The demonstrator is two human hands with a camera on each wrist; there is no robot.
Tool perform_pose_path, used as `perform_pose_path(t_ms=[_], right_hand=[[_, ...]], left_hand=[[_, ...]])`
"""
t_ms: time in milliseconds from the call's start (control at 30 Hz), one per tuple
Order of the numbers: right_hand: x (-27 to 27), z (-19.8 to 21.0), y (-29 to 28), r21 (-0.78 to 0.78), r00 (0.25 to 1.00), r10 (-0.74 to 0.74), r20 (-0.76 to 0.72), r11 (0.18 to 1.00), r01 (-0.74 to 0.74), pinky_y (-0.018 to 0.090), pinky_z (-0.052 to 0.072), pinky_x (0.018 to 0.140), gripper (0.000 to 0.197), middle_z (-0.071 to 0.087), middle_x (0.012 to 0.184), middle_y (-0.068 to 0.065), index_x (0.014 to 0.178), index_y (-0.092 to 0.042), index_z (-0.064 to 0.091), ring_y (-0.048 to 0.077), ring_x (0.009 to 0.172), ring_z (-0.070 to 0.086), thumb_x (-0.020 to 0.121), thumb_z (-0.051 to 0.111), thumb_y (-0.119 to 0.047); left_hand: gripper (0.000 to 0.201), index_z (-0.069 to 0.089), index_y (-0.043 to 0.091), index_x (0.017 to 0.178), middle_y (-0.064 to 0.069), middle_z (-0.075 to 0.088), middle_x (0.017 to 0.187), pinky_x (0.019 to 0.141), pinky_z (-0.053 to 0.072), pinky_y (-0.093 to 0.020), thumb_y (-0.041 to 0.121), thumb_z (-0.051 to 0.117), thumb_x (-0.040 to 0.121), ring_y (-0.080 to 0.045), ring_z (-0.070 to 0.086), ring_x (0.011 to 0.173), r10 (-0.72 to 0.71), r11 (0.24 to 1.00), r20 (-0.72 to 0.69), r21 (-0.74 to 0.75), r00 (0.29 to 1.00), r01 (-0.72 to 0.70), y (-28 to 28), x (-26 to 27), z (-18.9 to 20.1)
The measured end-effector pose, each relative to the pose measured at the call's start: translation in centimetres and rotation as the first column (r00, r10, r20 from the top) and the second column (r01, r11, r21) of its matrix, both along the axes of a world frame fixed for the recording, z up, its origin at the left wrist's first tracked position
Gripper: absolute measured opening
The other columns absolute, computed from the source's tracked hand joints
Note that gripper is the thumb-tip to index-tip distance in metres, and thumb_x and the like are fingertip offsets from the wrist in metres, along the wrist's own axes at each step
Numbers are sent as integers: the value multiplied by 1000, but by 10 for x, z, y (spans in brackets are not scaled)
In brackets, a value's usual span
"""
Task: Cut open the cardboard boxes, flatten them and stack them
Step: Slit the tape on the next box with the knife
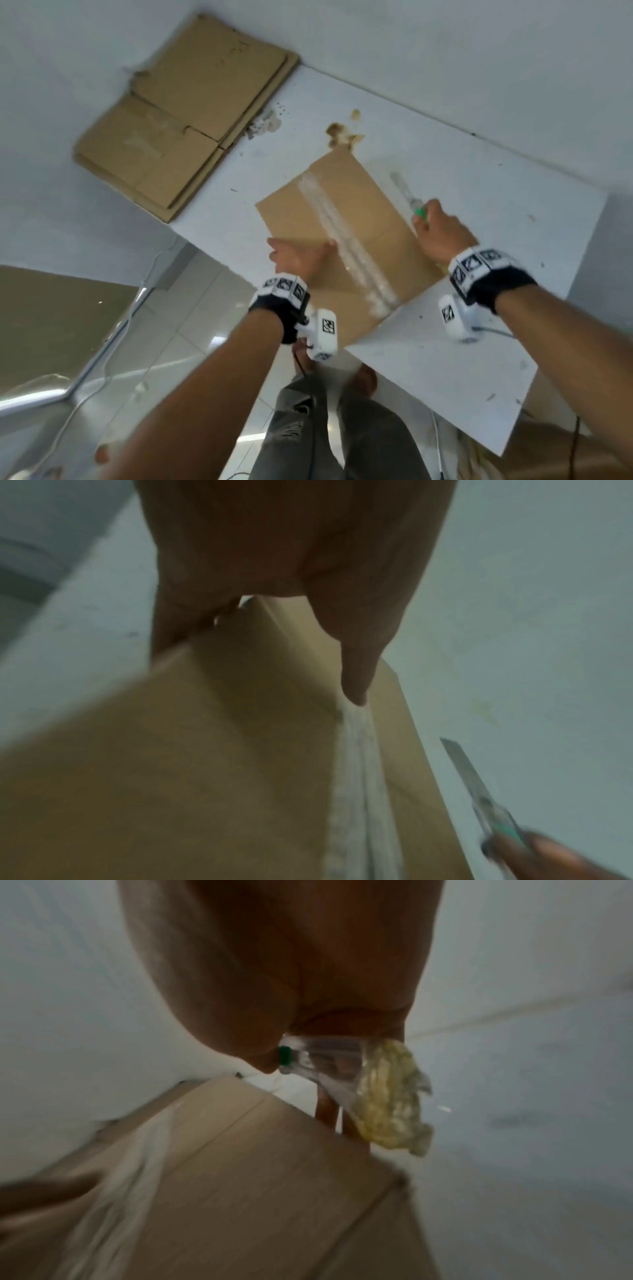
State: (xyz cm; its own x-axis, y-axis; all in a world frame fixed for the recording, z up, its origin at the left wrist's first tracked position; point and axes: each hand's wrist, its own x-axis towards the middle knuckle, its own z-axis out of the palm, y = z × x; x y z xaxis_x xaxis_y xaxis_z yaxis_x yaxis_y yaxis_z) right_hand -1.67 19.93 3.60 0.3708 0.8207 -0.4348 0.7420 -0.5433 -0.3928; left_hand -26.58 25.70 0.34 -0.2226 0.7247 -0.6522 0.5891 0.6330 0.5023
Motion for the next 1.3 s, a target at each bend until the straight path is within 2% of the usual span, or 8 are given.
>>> perform_pose_path(t_ms=[100, 200, 267, 333, 500, 833, 967, 1300], right_hand=[[-29, -2, -62, -92, 929, -38, -369, 996, 4, 48, 61, 65, 16, 69, 92, 13, 115, -24, 35, 32, 67, 72, 107, 37, -38], [-54, 4, -104, -135, 798, -95, -595, 991, 17, 33, 56, 54, 16, 68, 88, 9, 123, -33, 41, 24, 58, 67, 107, 43, -33], [-47, 7, -109, 32, 877, -40, -478, 998, 63, 30, 50, 51, 16, 68, 80, 5, 118, -41, 50, 21, 58, 62, 104, 52, -34], [-25, 10, -100, 148, 981, 51, -186, 989, -24, 35, 54, 63, 22, 70, 86, 3, 121, -37, 57, 25, 72, 66, 99, 59, -39], [10, 24, -56, -15, 893, 345, 291, 934, -356, 40, 42, 85, 33, 69, 106, 6, 120, -32, 67, 32, 100, 64, 94, 55, -47], [6, 52, -6, -71, 792, 497, 355, 859, -507, 39, 40, 92, 32, 69, 101, -1, 114, -36, 72, 24, 94, 62, 91, 53, -49], [-17, 36, -7, -102, 741, 569, 358, 812, -574, 37, 38, 85, 29, 68, 92, 0, 105, -33, 74, 25, 88, 61, 91, 52, -47], [70, 37, -28, -50, 830, 252, 498, 964, -262, 38, 37, 78, 30, 57, 85, 5, 102, -23, 68, 33, 87, 62, 99, 49, -46]], left_hand=[[159, -23, 10, 158, -18, 1, 169, 121, 27, -56, 57, 93, 61, -46, 18, 152, -345, 938, -154, -18, 926, 347, 36, 9, 13], [164, -26, 14, 158, -14, -14, 170, 119, 23, -62, 51, 97, 57, -48, 11, 153, -720, 682, -205, -39, 663, 730, 57, 29, 17], [163, -28, 20, 157, -15, -24, 167, 115, 21, -71, 54, 96, 57, -47, 6, 154, -845, 502, -270, -107, 461, 858, 56, 44, 19], [160, -32, 24, 155, -17, -33, 164, 114, 14, -78, 57, 93, 60, -47, -1, 154, -871, 436, -321, -154, 372, 887, 48, 54, 17], [146, -24, 22, 158, -19, -23, 166, 112, 30, -69, 70, 78, 66, -49, 14, 148, -855, 400, -393, -83, 339, 913, 34, 51, 7], [132, -4, 23, 161, -15, -3, 168, 109, 34, -65, 67, 78, 67, -46, 25, 143, -844, 387, -381, 55, 378, 920, 41, 34, 3], [135, -3, 21, 161, -15, -3, 167, 108, 36, -62, 64, 80, 64, -45, 25, 142, -858, 315, -409, 57, 310, 947, 32, 33, 1], [141, -8, 21, 161, -16, -5, 166, 109, 37, -60, 67, 79, 61, -43, 24, 143, -862, 205, -464, 47, 203, 978, 24, 32, -3]])
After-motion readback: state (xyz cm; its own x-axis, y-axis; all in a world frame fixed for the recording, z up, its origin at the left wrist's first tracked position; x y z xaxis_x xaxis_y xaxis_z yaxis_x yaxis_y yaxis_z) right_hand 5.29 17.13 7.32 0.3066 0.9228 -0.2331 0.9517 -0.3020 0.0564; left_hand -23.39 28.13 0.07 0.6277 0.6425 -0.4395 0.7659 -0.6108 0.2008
